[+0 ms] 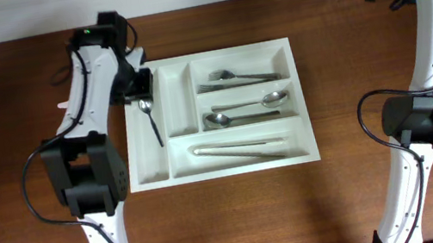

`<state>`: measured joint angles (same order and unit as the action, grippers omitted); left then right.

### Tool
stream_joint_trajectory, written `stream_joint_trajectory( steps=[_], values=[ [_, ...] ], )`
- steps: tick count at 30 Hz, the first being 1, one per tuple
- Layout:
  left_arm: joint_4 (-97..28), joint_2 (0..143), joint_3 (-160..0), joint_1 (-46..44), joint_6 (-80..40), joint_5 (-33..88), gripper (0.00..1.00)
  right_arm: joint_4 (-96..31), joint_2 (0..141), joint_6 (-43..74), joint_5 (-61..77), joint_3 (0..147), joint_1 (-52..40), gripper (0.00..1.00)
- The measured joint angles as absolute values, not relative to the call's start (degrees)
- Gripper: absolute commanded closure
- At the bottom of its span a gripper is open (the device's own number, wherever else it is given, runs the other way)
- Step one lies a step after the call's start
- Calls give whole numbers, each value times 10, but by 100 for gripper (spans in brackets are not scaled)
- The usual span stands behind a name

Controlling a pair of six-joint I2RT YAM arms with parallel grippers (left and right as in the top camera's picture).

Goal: Pack container
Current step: 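Place the spoon in the tray's leftmost narrow compartment and release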

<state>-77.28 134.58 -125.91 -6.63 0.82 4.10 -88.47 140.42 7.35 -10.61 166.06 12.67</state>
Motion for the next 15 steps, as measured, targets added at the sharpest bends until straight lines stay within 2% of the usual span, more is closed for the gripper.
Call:
stream_joint_trajectory(
  steps=[6,15],
  values=[
    [-796,1346,-1371,-41,-8,28,48,-885,1404,73,-106,1661,127,1],
    [-846,1346,-1392,64,-178,-98,48,-885,1404,73,-106,1661,127,1]
  ],
)
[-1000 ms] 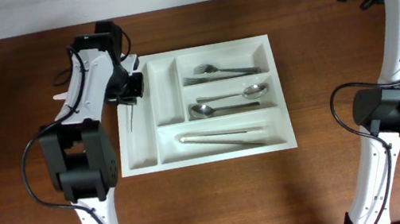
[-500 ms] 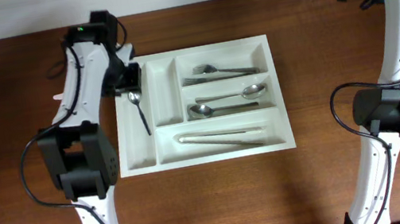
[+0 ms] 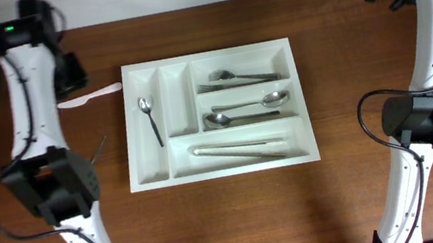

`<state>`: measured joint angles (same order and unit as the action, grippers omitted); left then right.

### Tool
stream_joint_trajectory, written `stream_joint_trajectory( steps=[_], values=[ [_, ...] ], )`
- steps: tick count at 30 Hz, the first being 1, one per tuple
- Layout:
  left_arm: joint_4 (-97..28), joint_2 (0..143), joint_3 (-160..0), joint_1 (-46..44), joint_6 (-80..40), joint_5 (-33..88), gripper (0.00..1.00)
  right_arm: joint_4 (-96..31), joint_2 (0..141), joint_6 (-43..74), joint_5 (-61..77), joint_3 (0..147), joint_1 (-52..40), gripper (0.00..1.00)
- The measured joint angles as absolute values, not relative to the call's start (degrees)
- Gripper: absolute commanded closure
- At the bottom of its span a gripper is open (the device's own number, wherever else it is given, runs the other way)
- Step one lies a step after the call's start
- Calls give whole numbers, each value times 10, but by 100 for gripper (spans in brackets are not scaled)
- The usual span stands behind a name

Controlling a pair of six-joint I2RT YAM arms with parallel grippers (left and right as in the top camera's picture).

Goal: Pack container
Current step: 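Place the spoon in the tray's leftmost narrow compartment and release, then move the left gripper over the white plastic knife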

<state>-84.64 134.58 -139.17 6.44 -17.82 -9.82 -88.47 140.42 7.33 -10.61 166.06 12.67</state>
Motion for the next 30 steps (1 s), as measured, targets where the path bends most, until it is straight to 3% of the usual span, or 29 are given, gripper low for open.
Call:
stream_joint_trajectory(
  steps=[4,9,13,19,24,28,30],
  values=[
    [-825,1346,-1364,93,-204,-119,59,-885,1404,73,-106,1661,126,1],
    [-762,1346,-1294,93,-176,-123,59,-885,1404,73,-106,1661,127,1],
    [-700,1347,-1226,91,-95,-120,57,-884,1404,73,-106,1661,126,1],
    [-626,1347,-1188,91,-31,-106,44,-885,1404,73,-106,1661,127,1],
    [-601,1347,-1188,91,-121,-93,45,-885,1404,73,-106,1661,127,1],
    [-594,1347,-1188,87,-267,-90,45,-885,1404,73,-106,1661,127,1],
    [-578,1347,-1188,80,-328,-90,37,-885,1404,73,-106,1661,127,1]
  ],
)
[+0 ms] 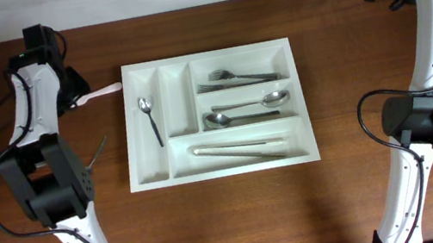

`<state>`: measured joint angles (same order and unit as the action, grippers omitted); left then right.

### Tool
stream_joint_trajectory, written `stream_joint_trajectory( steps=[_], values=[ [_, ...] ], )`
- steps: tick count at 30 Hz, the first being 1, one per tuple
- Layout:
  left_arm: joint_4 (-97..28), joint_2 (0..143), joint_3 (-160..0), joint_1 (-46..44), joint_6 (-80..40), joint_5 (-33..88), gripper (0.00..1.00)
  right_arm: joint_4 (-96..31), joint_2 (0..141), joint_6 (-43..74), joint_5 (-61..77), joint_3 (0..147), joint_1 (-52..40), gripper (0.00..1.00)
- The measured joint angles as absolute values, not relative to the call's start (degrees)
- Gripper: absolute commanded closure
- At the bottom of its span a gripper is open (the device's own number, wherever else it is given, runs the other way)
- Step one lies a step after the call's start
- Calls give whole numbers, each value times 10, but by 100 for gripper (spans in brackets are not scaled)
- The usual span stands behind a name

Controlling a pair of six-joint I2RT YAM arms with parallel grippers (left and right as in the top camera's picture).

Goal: Pack container
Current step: 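Move the left gripper over the white plastic knife, then lower the left gripper and grasp the white knife handle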

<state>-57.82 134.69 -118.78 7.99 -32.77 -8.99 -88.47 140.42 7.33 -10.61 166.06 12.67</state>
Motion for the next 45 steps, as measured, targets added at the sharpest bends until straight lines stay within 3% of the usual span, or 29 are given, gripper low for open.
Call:
stream_joint_trajectory(
  steps=[9,17,24,31,45],
  values=[
    [-512,1396,-1188,16,-469,-88,34,-885,1404,73,-106,1661,127,1],
    [-512,1412,-1188,21,-542,-88,34,-885,1404,73,-106,1661,127,1],
    [-553,1412,-1191,40,-550,-88,46,-885,1404,73,-106,1661,127,1],
    [-614,1412,-1193,44,-551,-91,49,-885,1404,73,-106,1661,127,1],
    [-626,1412,-1194,67,-533,-132,81,-885,1404,73,-106,1661,127,1]
  ],
)
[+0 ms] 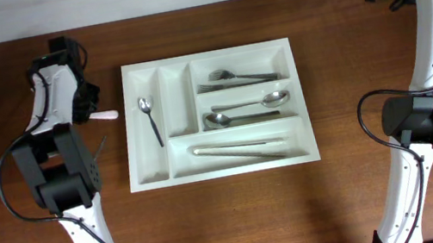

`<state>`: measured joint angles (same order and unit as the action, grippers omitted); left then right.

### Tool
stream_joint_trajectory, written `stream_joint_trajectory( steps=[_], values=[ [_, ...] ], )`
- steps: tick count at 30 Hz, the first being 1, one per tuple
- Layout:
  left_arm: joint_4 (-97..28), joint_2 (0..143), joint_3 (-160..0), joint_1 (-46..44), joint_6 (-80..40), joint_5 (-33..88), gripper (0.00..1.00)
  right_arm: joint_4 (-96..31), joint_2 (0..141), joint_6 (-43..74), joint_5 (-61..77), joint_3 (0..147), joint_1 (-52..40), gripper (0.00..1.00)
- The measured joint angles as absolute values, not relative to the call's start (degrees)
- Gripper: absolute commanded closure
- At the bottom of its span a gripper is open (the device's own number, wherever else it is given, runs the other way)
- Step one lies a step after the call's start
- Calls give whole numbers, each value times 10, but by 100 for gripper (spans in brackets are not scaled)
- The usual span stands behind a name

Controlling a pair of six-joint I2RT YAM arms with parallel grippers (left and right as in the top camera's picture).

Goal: Pack container
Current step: 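Lower the left gripper and grasp the white knife handle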

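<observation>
The white cutlery tray lies mid-table. Its leftmost slot holds a small spoon, and the slot beside it holds nothing. The right slots hold forks, two spoons and tongs. Just left of the tray, my left gripper covers one end of a white plastic knife, and only the knife's other end shows. The jaws appear shut on it. My right arm is raised at the far back right, and its fingers cannot be made out.
A dark fork lies on the wooden table between the left arm's base and the tray's left wall. The arm bases stand at the near left and near right.
My left gripper and the white knife have shifted together nearer and slightly right, from the back-left of the tray to beside its left wall. The right arm is unchanged.
My left gripper was over the tray's leftmost slot at the small spoon. Then it stood far left, with the spoon lying in the slot and the white knife on the table. Then it was on the knife's end. Now the knife sits nearer with it.
</observation>
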<state>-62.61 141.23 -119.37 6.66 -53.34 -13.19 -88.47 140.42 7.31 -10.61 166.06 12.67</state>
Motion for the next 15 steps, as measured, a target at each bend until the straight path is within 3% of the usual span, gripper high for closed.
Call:
stream_joint_trajectory(
  steps=[2,8,12,15],
  values=[
    [-627,1412,-1194,74,-533,-134,85,-885,1404,73,-106,1661,127,1],
    [-630,1413,-1193,87,-529,-138,86,-885,1404,73,-106,1661,127,1],
    [-630,1413,-1193,87,-514,-140,98,-885,1404,73,-106,1661,127,1],
    [-630,1413,-1193,87,-506,-140,98,-885,1404,73,-106,1661,127,1]
  ],
)
